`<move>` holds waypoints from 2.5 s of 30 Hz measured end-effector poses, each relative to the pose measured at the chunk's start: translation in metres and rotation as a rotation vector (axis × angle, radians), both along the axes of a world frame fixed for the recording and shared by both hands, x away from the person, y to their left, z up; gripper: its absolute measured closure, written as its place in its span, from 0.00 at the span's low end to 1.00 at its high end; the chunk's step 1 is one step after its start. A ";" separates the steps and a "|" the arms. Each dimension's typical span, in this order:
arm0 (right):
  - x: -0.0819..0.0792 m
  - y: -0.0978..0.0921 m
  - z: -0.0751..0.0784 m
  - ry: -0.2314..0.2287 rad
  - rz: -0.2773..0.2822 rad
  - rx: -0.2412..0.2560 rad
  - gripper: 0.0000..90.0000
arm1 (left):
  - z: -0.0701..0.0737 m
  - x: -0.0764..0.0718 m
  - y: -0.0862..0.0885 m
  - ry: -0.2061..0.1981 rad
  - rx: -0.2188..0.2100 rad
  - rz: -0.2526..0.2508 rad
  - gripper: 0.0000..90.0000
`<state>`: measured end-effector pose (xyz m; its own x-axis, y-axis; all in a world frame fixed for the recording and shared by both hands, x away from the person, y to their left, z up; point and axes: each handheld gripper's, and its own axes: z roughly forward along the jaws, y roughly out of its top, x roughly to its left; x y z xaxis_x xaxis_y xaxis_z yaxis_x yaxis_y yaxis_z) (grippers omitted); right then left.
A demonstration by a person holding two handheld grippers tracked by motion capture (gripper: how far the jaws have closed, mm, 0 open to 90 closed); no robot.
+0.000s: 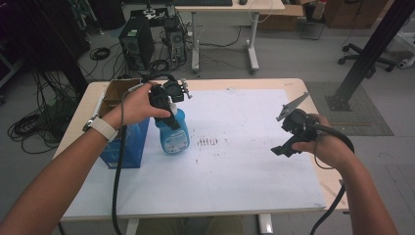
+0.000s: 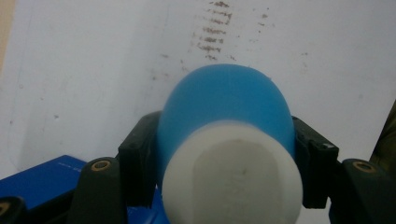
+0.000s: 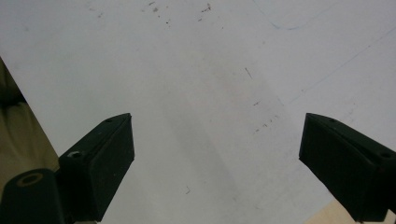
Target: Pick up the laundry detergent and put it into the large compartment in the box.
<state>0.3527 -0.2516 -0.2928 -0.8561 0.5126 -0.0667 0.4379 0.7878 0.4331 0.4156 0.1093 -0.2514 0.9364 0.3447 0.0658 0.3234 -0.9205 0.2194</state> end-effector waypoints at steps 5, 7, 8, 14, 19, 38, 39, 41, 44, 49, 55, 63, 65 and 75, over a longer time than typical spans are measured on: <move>0.000 0.001 0.000 -0.003 0.003 0.003 0.12 | 0.005 -0.003 0.001 -0.016 -0.006 0.011 0.41; 0.000 0.001 0.001 -0.004 0.006 0.001 0.12 | 0.008 -0.004 0.001 -0.021 -0.006 0.016 0.41; 0.000 0.001 0.001 -0.004 0.006 0.002 0.12 | 0.010 -0.005 0.001 -0.025 -0.006 0.019 0.41; -0.001 0.002 0.002 -0.007 0.008 0.004 0.12 | 0.020 -0.010 0.000 -0.040 -0.018 0.030 0.41; -0.002 0.001 0.003 -0.011 0.008 0.007 0.12 | 0.028 -0.013 0.000 -0.039 -0.025 0.042 0.41; -0.007 -0.003 0.006 -0.028 0.010 0.016 0.12 | 0.051 -0.026 -0.006 -0.051 -0.031 0.107 0.42; -0.007 -0.003 0.006 -0.029 0.010 0.017 0.12 | 0.052 -0.026 -0.006 -0.052 -0.033 0.112 0.41; -0.008 -0.004 0.006 -0.028 0.008 0.018 0.12 | 0.055 -0.028 -0.005 -0.054 -0.040 0.118 0.42; -0.008 -0.004 0.006 -0.027 0.007 0.018 0.12 | 0.059 -0.029 -0.005 -0.053 -0.042 0.131 0.41; -0.008 -0.004 0.007 -0.031 0.010 0.019 0.12 | 0.063 -0.031 -0.005 -0.062 -0.041 0.145 0.41; -0.009 -0.003 0.008 -0.034 0.015 0.021 0.12 | 0.068 -0.032 -0.003 -0.065 -0.048 0.179 0.41; -0.008 -0.002 0.007 -0.036 0.019 0.019 0.12 | 0.079 -0.035 0.001 -0.070 -0.050 0.228 0.42; -0.008 -0.002 0.007 -0.038 0.022 0.020 0.12 | 0.082 -0.036 0.003 -0.073 -0.056 0.239 0.42; -0.008 0.000 0.008 -0.040 0.028 0.022 0.12 | 0.092 -0.039 0.009 -0.077 -0.061 0.303 0.42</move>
<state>0.3450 -0.2512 -0.2845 -0.8669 0.4903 -0.0902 0.3978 0.7894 0.4675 0.3769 0.1185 -0.1596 0.7834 0.6130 0.1025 0.5615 -0.7688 0.3060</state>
